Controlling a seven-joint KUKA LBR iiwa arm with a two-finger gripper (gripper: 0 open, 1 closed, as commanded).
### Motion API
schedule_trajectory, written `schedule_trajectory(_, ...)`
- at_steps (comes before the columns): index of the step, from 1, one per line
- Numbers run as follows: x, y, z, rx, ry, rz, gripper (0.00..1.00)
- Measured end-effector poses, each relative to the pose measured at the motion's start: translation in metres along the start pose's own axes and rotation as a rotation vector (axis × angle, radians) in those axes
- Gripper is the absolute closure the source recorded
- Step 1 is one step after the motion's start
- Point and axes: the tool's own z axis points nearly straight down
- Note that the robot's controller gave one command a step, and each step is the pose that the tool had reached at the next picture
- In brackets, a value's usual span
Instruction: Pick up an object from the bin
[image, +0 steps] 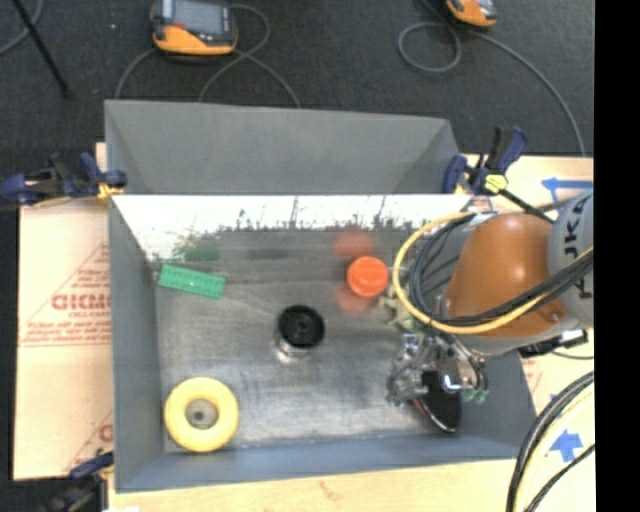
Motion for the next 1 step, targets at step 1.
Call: schedule_trajectory(1, -0.0187, 0.0153, 0.0066, 0.001, -0.004, -0.018, 0.00)
